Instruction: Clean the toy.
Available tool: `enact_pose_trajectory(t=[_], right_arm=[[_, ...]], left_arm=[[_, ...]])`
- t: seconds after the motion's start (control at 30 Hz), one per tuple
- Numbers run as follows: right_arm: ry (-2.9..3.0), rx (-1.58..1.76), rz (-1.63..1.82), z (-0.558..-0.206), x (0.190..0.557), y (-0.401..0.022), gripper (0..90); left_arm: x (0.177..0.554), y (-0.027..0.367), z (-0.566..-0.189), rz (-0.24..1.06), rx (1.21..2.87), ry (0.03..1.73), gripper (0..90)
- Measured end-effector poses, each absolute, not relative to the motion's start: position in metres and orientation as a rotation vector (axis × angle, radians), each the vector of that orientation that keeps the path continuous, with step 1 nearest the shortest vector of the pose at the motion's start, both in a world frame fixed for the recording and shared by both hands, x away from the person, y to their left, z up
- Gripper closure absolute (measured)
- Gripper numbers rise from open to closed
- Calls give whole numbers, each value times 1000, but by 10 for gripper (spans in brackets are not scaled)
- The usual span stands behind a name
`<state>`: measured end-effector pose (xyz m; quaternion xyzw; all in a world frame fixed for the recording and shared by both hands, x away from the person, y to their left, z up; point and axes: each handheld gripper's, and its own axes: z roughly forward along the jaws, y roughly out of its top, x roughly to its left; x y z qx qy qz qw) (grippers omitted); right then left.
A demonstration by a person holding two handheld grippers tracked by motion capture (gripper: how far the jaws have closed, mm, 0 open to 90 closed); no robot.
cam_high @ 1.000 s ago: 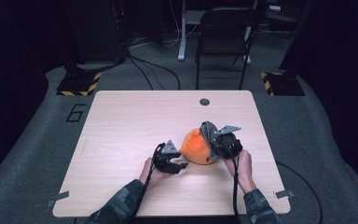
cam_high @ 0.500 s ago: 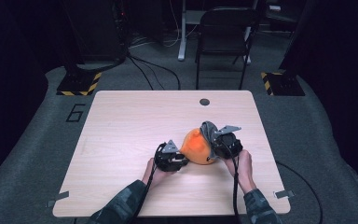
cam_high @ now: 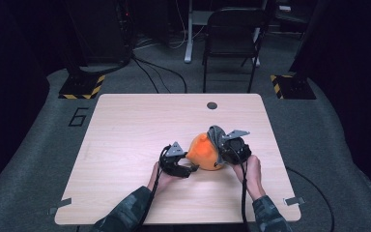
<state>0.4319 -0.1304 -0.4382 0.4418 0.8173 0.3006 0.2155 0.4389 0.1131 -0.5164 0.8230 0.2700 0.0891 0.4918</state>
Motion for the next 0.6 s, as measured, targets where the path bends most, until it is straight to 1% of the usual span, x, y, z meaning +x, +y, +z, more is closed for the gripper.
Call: enact_pose_trajectory(t=[0.1, 0.2, 0.23, 0.27, 0.4, 0.5, 0.6], right_arm=[[2260, 1222, 835, -439, 432, -131, 731], [2259, 1223, 835, -439, 432, -131, 731], [2258, 1222, 834, -439, 432, -131, 731], [2259, 1221, 834, -439, 432, -131, 731], [2256, 1221, 834, -439, 432, -131, 731], [2246, 1230, 841, -439, 432, -131, 730], [2240, 1235, 854, -437, 432, -134, 728]], left_arm=[[441, 113, -518, 214, 1985, 644, 300], [442, 114, -519, 215, 1964, 645, 375], [442, 114, -519, 211, 1960, 640, 431], [441, 114, -519, 212, 1949, 649, 459], [440, 112, -520, 247, 1945, 635, 638], [438, 112, -520, 281, 1949, 616, 703], [436, 111, -519, 302, 1949, 598, 733]])
